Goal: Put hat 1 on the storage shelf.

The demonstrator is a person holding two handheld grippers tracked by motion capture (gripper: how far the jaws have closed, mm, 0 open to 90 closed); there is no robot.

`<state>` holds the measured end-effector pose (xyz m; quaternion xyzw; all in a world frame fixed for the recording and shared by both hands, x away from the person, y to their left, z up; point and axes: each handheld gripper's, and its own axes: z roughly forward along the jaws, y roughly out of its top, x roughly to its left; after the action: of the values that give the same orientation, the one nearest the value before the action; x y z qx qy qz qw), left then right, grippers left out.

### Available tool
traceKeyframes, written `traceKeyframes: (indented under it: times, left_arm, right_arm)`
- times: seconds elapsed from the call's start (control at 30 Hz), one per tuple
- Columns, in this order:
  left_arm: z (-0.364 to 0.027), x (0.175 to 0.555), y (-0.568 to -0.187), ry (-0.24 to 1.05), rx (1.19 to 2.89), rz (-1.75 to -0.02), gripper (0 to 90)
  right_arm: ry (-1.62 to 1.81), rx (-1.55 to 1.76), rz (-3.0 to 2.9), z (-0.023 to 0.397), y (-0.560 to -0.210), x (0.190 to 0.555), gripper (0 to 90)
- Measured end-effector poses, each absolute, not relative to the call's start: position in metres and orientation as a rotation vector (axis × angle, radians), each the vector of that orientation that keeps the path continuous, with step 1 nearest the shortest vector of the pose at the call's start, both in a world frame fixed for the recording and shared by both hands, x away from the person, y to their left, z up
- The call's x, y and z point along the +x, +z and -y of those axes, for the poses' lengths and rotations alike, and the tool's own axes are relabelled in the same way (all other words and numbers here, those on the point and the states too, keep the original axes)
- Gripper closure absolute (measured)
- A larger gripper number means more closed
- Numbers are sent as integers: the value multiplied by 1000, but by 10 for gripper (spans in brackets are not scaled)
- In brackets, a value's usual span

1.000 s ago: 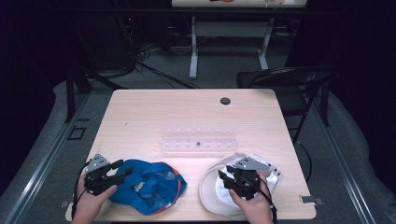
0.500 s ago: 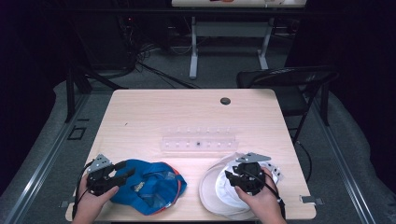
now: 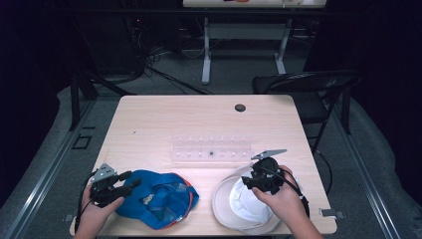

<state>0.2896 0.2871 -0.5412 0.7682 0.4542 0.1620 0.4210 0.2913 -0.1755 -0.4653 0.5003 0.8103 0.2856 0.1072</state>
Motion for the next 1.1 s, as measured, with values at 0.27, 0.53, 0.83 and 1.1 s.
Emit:
traceKeyframes:
  times: [0.27,0.53,0.83,1.1]
  left_arm:
    - [-289,291,-543,385,1919,-1158,490]
    - [-286,290,-543,390,1929,-1150,490]
    - [-285,289,-543,397,1940,-1137,490]
    - [-283,288,-543,396,1945,-1141,489]
  right_arm:
    - [764,1478,-2431,176,-450,299,602]
    - [653,1502,-2389,186,-427,311,613]
    - [482,1578,-2377,206,-422,324,610]
    - [400,1677,-2344,227,-427,326,601]
